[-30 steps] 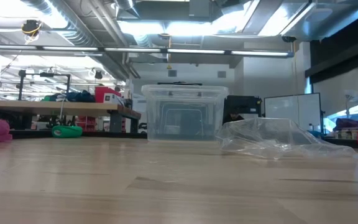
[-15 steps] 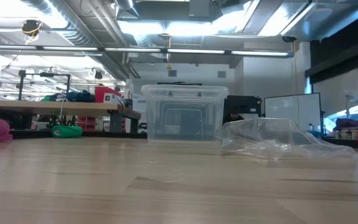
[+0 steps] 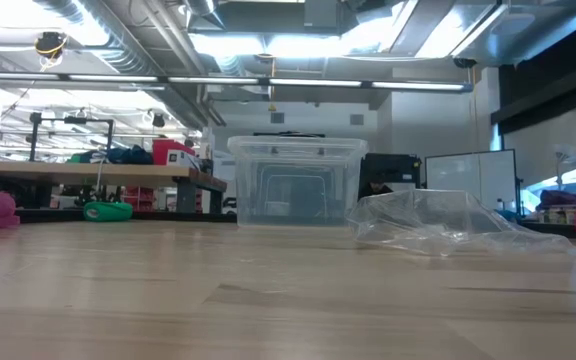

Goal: Roll bandage
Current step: Roll the green bandage

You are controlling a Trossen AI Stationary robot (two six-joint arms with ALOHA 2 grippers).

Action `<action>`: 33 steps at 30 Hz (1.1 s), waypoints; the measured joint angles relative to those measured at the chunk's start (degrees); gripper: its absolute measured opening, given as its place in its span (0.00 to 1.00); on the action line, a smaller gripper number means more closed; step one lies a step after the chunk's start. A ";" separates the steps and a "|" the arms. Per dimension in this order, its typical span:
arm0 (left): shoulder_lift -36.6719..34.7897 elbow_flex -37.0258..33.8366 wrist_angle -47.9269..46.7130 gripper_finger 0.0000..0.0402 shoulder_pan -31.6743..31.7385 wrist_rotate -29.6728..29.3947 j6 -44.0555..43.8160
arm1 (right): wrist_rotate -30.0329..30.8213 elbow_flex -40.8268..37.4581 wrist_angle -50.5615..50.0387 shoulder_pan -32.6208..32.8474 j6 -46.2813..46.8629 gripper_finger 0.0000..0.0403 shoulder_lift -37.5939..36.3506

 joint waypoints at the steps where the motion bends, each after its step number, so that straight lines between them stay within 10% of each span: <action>1: 0.00 0.00 -0.03 0.03 0.30 0.00 -0.20 | 4.20 -2.20 2.56 1.82 -0.18 0.72 -0.29; 9: 0.00 0.00 -1.79 0.03 0.58 0.37 -1.75 | 32.19 -20.93 21.61 7.97 -0.23 0.72 -1.69; 23: 0.48 0.00 -3.40 0.03 -0.62 0.50 -7.08 | 22.69 -45.02 58.73 6.47 -5.60 0.72 -16.15; 28: 0.59 0.00 -3.66 0.03 -0.21 0.50 -8.79 | 13.97 -46.72 72.79 6.45 -11.01 0.72 -15.05; 33: 0.63 0.00 -3.90 0.03 0.49 0.44 -9.43 | 17.67 -46.81 76.64 5.53 -14.81 0.72 -11.87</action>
